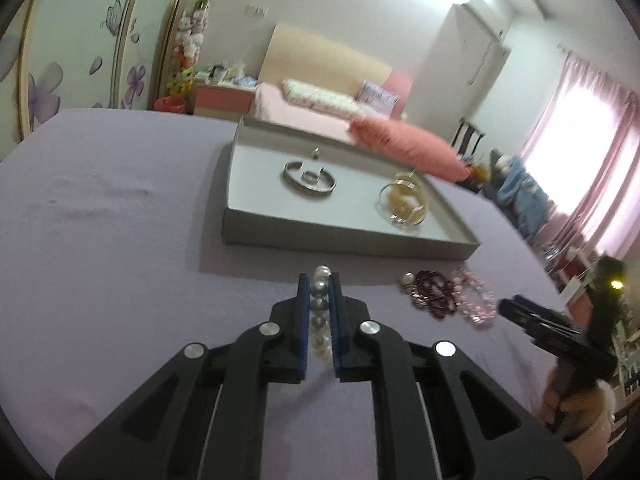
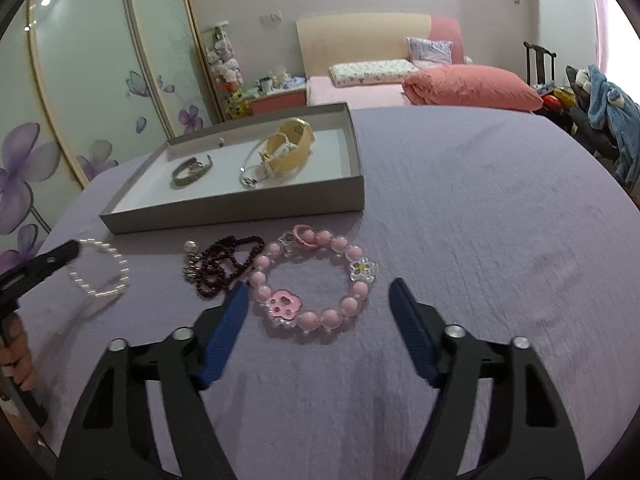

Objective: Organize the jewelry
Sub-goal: 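Grasp the white pearl bracelet with the left tool, then grasp the pink beaded bracelet with the right tool while the left tool holds the pearls, then carry the pearl and pink bracelets over the grey tray, then open both tools to release the bracelets into the tray, then withdraw both tools toward the dark red beaded bracelet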

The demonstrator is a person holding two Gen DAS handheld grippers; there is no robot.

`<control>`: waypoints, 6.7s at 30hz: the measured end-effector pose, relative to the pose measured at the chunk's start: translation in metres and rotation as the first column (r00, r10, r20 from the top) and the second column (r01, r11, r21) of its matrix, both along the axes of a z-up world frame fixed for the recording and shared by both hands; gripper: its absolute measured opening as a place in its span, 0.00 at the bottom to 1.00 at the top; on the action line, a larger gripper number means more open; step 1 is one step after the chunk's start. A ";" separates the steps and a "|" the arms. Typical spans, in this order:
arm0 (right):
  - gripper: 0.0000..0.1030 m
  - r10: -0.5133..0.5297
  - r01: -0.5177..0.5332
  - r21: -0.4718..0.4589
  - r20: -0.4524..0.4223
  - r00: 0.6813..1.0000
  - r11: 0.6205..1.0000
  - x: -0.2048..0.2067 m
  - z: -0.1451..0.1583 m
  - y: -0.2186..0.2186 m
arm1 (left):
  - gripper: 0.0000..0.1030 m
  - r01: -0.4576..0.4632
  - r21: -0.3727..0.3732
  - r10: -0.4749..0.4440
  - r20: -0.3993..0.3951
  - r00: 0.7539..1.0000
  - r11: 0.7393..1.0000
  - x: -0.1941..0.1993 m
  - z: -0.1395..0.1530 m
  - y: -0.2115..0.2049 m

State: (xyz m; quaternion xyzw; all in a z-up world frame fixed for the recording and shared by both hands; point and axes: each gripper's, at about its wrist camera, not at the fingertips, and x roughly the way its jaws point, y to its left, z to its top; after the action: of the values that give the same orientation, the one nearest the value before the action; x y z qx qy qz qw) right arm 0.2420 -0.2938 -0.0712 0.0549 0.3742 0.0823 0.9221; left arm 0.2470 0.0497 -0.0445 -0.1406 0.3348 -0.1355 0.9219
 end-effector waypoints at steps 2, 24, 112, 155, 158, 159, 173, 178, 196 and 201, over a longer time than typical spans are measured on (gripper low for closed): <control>0.58 -0.011 0.011 -0.003 -0.029 1.000 1.000 0.005 -0.005 -0.002 | 0.10 0.002 -0.020 -0.001 0.020 1.000 1.000 -0.003 0.001 0.004; 0.19 -0.066 0.057 -0.092 -0.102 0.993 0.994 0.033 -0.011 -0.009 | 0.10 0.003 -0.091 0.001 0.038 0.999 0.996 -0.004 -0.006 0.015; 0.19 0.036 -0.094 0.090 0.510 0.860 0.992 0.085 0.099 0.044 | 0.10 -0.154 0.109 0.097 0.410 0.907 0.982 0.085 0.081 -0.069; 0.56 0.039 -0.086 0.087 0.444 0.895 0.992 0.118 0.064 0.043 | 0.16 -0.141 0.125 0.100 0.286 0.953 0.982 0.143 0.026 -0.074; 0.56 0.038 -0.081 0.080 0.441 0.897 0.993 0.118 0.063 0.042 | 0.16 -0.139 0.124 0.099 0.280 0.955 0.983 0.141 0.027 -0.073; 0.56 0.037 -0.078 0.075 0.439 0.898 0.994 0.118 0.062 0.042 | 0.16 -0.137 0.123 0.098 0.280 0.955 0.983 0.138 0.029 -0.073; 0.58 0.083 -0.086 -0.006 0.333 0.939 0.996 0.053 0.050 0.024 | 0.29 -0.041 0.104 0.020 0.192 0.981 0.994 0.060 0.023 -0.077; 0.61 0.088 -0.089 -0.009 0.277 0.957 0.996 0.021 0.039 0.013 | 0.34 -0.010 0.092 -0.003 0.138 0.990 0.996 0.030 0.014 -0.084; 0.62 0.017 -0.015 -0.008 0.208 0.978 1.000 -0.035 0.020 -0.016 | 0.30 0.092 0.189 -0.069 -0.124 0.990 0.978 0.057 -0.026 -0.153; 0.62 0.016 -0.017 0.006 0.208 0.978 1.000 -0.035 0.018 -0.020 | 0.21 0.074 0.208 -0.045 -0.141 0.989 0.975 0.068 -0.029 -0.156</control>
State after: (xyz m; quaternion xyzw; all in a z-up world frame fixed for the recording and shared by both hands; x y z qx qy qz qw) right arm 0.2066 -0.3135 -0.0537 0.0464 0.2758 0.0967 0.9552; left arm 0.3153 -0.1059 -0.0734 -0.0400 0.4132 -0.1165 0.9023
